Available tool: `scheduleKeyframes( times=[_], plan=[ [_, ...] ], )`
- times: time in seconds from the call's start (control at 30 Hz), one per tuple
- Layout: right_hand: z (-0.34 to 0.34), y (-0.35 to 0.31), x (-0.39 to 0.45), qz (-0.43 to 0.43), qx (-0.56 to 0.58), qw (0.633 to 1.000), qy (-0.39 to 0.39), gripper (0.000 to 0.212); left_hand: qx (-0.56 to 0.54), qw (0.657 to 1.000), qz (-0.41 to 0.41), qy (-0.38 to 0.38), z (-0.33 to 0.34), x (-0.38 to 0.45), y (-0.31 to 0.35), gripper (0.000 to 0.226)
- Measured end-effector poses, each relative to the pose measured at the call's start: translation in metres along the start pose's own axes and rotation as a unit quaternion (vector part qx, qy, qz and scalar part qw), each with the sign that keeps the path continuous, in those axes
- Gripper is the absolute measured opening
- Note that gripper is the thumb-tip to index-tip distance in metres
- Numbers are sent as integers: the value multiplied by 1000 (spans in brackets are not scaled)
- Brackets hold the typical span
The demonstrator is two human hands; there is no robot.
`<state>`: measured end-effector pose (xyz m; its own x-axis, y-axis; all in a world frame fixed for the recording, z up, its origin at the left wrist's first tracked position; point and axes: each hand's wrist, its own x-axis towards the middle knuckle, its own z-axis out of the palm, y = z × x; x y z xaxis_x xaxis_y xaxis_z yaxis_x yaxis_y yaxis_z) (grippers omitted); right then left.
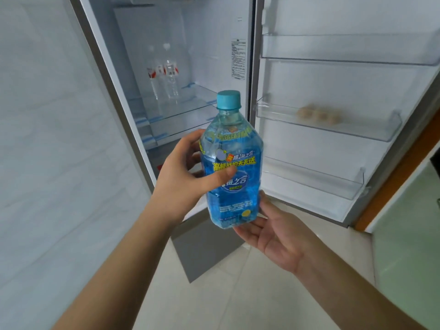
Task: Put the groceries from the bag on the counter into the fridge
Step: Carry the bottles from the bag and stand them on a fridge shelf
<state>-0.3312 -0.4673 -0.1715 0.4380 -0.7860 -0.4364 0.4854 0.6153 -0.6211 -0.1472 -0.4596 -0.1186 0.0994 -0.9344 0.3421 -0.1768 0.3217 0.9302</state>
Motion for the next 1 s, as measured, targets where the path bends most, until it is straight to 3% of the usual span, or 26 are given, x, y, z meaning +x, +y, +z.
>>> scheduleKeyframes(
  times=[0.5, 0.8, 1.0],
  plan=[
    [-16, -125, 132, 57, -43, 993, -97, 43, 53, 993, 12, 106, 43, 135, -16, 68],
    [7, -145, 195, 54, -68, 971, -221, 42, 87, 981, 19, 171, 21, 171, -22, 76],
    [19, -137, 240, -10, -194, 948, -253, 43, 74, 980, 7, 186, -12, 196, -50, 76]
  ],
)
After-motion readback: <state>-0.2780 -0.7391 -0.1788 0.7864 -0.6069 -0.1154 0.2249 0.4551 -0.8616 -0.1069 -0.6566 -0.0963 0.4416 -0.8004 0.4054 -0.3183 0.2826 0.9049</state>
